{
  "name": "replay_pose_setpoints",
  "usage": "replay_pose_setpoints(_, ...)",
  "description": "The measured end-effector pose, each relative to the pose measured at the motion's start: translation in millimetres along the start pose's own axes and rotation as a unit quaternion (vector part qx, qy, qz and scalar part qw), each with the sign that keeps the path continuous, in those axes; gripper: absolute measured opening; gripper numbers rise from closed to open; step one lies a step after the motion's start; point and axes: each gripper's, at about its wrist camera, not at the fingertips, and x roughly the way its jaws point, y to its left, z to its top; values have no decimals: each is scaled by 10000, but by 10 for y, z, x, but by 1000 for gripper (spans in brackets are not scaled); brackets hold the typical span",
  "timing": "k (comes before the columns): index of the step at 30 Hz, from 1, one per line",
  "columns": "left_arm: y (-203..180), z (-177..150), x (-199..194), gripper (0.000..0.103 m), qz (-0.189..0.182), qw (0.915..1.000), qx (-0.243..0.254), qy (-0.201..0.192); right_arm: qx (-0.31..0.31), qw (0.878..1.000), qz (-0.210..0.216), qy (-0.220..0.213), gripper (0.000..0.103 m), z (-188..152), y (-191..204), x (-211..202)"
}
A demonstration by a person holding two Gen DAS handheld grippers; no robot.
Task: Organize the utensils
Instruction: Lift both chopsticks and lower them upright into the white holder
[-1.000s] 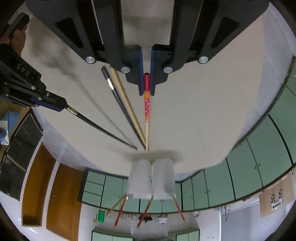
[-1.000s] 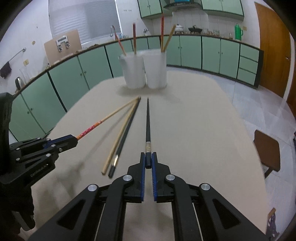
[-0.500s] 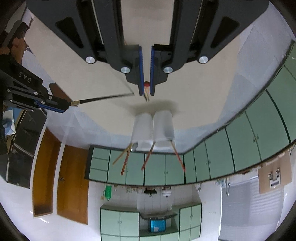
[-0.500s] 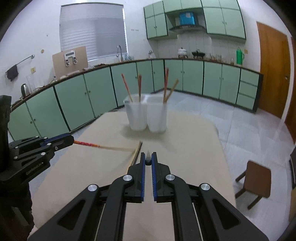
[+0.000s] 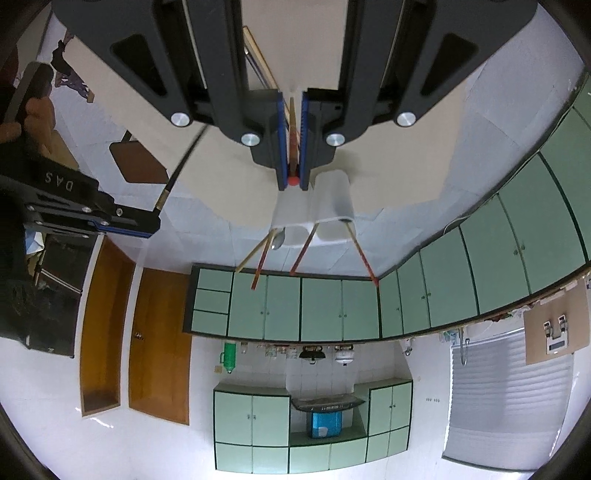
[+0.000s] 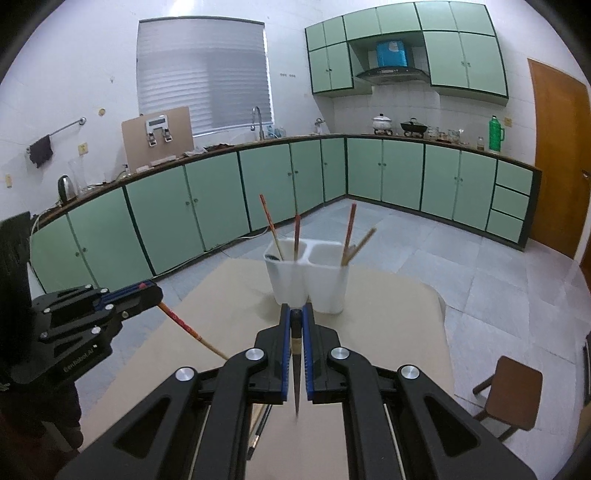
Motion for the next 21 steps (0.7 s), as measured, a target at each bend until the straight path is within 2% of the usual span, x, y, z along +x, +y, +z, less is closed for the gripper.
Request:
replay_pose_setpoints(6,26,239,-46,5,-70,9996,113,-234,-78,9998,61,-181,6,307,-66,-61)
replay_pose_setpoints(11,30,555,-47,5,5,9980,283,-567,-33,9984,121,-543,6,709,-153,-88)
replay_pose_setpoints(17,85,1049,96,5,209,9937,408,-1019,-48,9951,25,-986,6,1240,-201,55)
replay_pose_setpoints(21,121,1303,264,5,276,9921,387,-1163,-49,9927,-85,-1203,6,1539,-237,264)
